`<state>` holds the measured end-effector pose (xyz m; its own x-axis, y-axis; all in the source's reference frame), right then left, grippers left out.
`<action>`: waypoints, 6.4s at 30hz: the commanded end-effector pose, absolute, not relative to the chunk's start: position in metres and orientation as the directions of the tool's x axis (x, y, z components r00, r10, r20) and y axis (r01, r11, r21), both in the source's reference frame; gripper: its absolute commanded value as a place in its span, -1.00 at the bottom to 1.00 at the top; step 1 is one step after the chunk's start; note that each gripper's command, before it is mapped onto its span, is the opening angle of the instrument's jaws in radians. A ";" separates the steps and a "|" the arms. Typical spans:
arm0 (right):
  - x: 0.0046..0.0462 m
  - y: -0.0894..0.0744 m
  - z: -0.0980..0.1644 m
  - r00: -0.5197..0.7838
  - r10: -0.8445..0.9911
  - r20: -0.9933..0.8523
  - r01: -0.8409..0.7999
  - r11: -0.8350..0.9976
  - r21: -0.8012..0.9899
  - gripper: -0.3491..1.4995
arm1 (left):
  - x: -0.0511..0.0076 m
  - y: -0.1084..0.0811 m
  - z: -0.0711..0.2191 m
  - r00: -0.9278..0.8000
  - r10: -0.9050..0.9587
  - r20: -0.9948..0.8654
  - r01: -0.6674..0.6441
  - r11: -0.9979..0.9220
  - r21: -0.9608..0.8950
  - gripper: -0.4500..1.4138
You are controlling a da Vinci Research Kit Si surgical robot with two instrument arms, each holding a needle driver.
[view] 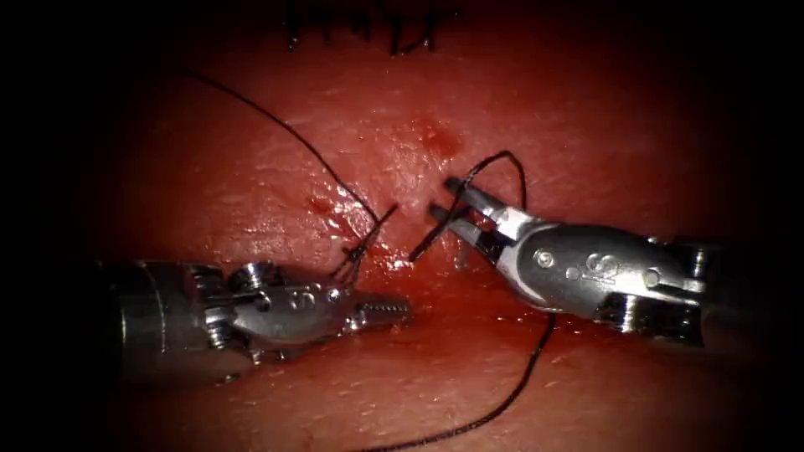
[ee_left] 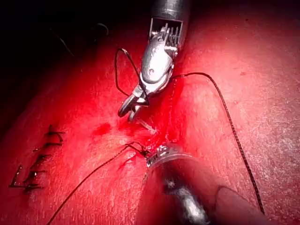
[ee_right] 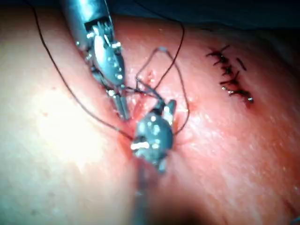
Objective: Wound Closure
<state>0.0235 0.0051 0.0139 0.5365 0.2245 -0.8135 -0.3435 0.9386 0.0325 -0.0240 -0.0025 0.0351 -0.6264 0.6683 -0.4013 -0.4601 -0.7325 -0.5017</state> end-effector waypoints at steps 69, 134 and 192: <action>0.0264 -0.001 0.013 0.427 0.272 -0.862 -0.445 0.893 0.061 0.96 | -0.0240 -0.002 0.035 -0.628 0.666 -0.402 -0.452 -0.733 -0.508 -0.70; 0.0149 0.023 0.009 0.292 0.156 -0.944 -0.079 0.987 0.139 0.69 | -0.0246 -0.001 0.033 -0.621 0.644 -0.448 -0.452 -0.760 -0.467 -0.71; 0.0236 0.015 0.013 0.026 -0.070 -0.997 0.530 0.847 -0.046 0.56 | -0.0248 -0.002 0.033 -0.627 0.639 -0.446 -0.437 -0.762 -0.478 -0.64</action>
